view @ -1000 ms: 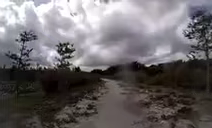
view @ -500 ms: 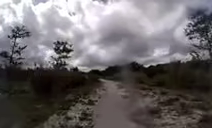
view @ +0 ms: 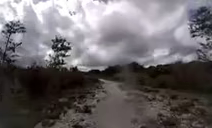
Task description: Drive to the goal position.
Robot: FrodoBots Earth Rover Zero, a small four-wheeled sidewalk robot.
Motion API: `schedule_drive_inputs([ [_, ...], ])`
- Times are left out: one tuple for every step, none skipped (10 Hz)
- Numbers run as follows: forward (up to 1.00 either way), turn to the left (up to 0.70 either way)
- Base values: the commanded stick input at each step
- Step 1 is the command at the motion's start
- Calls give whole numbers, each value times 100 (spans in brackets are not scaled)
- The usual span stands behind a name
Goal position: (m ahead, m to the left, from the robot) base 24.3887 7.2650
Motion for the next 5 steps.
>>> schedule_drive_inputs([
  [69, 1],
  [69, 1],
  [69, 1],
  [69, 1],
  [69, 1],
])
